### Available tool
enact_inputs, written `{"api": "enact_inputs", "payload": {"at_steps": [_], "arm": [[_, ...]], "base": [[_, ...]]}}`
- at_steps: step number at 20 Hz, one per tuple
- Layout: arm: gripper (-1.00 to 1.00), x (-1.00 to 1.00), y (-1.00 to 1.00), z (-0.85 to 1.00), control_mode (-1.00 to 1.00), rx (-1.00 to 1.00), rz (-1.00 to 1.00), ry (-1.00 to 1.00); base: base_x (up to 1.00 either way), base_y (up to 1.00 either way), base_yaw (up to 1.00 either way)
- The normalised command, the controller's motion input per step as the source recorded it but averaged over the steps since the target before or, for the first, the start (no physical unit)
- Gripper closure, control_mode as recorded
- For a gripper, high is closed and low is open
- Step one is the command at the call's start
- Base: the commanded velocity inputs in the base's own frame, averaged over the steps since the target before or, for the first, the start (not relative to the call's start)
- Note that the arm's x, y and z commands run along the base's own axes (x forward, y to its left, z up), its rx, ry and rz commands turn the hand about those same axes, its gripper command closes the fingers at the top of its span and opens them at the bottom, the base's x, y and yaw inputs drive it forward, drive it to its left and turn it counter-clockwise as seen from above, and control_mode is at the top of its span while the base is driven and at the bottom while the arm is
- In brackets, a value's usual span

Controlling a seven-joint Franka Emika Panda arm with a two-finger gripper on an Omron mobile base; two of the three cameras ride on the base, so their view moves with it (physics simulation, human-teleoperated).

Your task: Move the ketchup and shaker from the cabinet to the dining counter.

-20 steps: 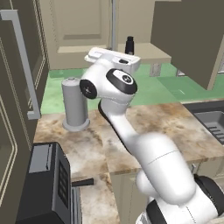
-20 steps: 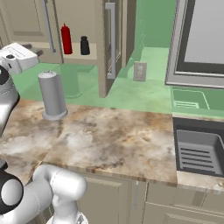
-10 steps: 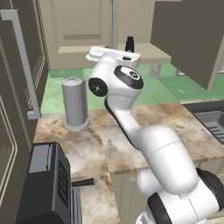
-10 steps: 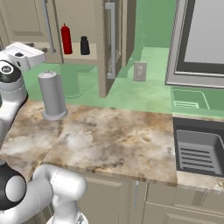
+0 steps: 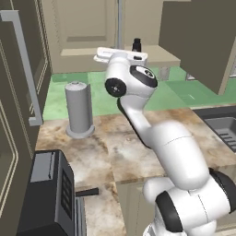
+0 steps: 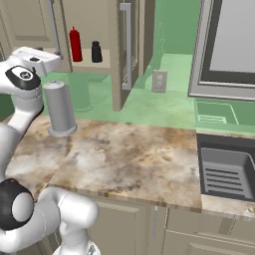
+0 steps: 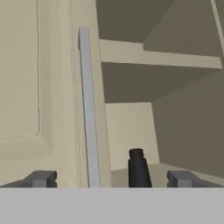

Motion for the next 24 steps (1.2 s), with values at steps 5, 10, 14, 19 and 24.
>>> {"api": "enact_inputs", "payload": {"at_steps": [5,10,14,19,24], "arm": [[-1.0,0.36,0.0,0.0,-1.0,0.0,0.14,0.0],[-1.0,0.37,0.0,0.0,-1.0,0.0,0.11,0.0],[-1.0,0.38,0.01,0.0,-1.0,0.0,0.08,0.0],[-1.0,0.27,0.04,0.0,-1.0,0.0,0.04,0.0],[1.0,0.27,0.17,-0.02,-1.0,0.0,0.01,0.0]], "base": [[0.0,0.0,0.0],[0.0,0.0,0.0],[0.0,0.0,0.0],[0.0,0.0,0.0],[0.0,0.0,0.0]]}}
